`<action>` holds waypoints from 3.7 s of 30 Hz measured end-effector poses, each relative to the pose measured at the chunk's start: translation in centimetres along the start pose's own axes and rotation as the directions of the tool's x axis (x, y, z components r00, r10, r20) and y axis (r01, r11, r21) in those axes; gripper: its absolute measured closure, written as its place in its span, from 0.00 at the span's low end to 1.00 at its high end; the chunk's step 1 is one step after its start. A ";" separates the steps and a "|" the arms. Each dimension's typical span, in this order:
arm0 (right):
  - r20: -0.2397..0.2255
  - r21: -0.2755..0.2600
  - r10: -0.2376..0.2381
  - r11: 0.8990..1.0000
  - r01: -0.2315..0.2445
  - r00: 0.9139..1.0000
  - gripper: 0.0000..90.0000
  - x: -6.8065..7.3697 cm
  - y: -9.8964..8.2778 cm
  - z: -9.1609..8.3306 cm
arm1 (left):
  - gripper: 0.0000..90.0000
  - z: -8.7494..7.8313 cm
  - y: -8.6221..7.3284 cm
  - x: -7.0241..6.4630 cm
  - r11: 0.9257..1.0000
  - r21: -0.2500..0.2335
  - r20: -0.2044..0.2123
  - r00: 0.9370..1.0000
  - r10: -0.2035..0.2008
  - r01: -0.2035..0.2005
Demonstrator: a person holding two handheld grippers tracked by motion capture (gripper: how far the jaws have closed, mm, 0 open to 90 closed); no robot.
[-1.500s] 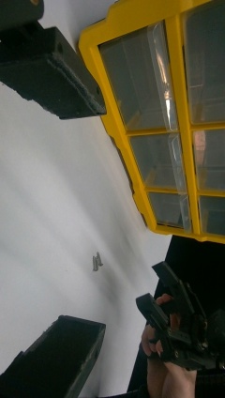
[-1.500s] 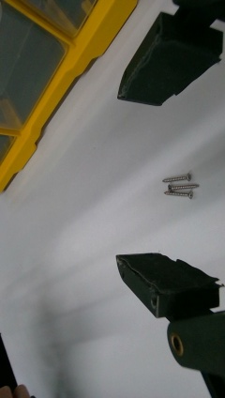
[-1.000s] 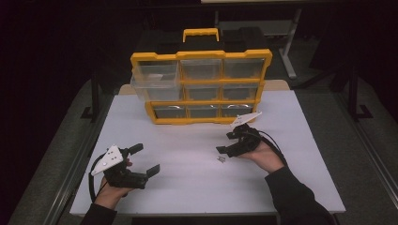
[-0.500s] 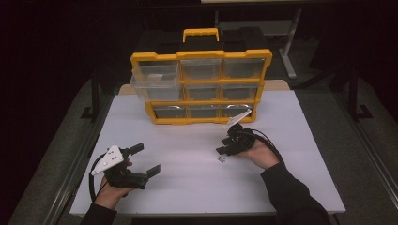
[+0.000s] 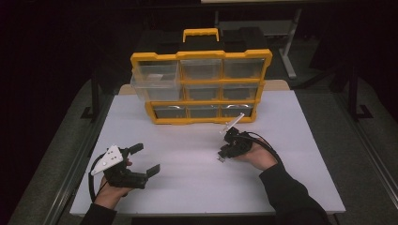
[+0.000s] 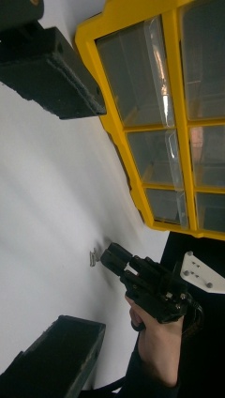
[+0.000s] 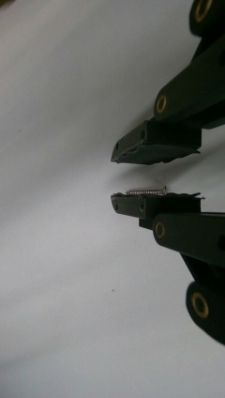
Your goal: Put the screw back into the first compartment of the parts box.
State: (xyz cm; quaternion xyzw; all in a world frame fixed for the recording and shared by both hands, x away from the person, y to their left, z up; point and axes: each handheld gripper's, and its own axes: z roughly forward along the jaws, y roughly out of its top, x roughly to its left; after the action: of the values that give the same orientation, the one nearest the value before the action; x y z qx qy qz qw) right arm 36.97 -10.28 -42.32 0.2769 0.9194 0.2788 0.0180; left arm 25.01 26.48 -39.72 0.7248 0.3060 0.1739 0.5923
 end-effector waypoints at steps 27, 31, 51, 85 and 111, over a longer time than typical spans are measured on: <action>0.017 0.065 -0.038 0.997 0.037 0.999 0.95 0.4 0.0 0.9 | 0.00 0.1 0.0 -0.1 1.000 0.009 0.008 1.000 0.007 -0.007; 0.025 0.071 -0.039 0.997 0.037 0.999 0.97 0.5 0.1 0.9 | 0.00 0.1 0.0 -0.1 1.000 -0.001 0.014 1.000 0.001 -0.001; -0.012 0.074 -0.039 0.996 0.039 0.999 0.98 0.4 0.7 0.3 | 0.00 0.0 0.1 -0.2 1.000 -0.003 0.023 1.000 -0.007 0.007; -0.058 0.034 -0.043 0.998 0.045 0.997 0.98 0.9 3.5 -3.3 | 0.00 0.2 0.0 -0.2 1.000 0.007 0.026 1.000 0.002 -0.003; -0.077 -0.028 -0.095 0.995 0.093 0.992 0.98 1.9 6.3 -6.5 | 0.00 0.3 0.0 -0.3 1.000 0.005 0.033 0.999 0.009 -0.009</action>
State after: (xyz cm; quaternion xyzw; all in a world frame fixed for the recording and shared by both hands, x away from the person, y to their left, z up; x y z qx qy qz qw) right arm 37.29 -8.21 -33.25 0.2219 0.9279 0.2994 -0.0017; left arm 24.94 26.10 -39.73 0.7305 0.2934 0.1637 0.5945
